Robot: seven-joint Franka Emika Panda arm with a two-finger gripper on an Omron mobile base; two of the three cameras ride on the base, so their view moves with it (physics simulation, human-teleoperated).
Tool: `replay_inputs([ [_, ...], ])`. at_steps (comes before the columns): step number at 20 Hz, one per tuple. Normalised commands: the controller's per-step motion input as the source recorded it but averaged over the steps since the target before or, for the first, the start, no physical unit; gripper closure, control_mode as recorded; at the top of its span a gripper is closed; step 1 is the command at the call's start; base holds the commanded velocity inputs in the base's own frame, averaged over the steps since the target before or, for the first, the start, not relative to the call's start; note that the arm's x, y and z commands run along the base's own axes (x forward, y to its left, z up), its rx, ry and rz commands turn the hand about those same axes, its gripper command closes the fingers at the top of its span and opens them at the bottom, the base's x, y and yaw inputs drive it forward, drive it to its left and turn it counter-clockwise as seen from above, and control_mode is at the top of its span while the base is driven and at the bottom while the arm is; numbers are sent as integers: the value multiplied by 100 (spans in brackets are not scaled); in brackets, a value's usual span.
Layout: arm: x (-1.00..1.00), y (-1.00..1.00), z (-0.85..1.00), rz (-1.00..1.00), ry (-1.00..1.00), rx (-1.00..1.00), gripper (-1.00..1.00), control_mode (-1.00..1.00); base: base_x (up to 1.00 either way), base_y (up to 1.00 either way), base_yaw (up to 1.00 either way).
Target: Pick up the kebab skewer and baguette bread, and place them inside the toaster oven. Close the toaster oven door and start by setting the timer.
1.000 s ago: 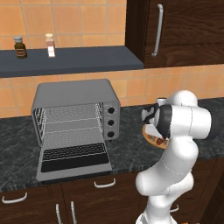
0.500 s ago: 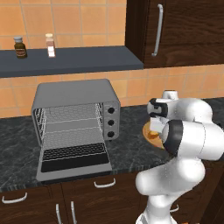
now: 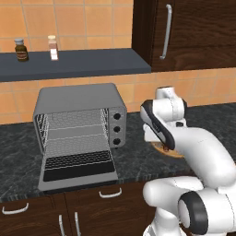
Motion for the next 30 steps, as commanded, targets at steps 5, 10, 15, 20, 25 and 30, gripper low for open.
replay_inputs([
  [5,-30,100,45,25,5,5,100,-100,0,0,0],
  [10,1,100,0,7,0,10,100,-100,0,0,0],
  [15,31,100,3,2,0,11,100,-100,0,0,0],
  [20,33,100,-12,7,-4,1,100,-100,0,0,0],
  [25,51,91,-2,4,-8,10,100,-100,0,0,0],
  [30,25,58,-32,6,-14,10,100,-100,0,0,0],
])
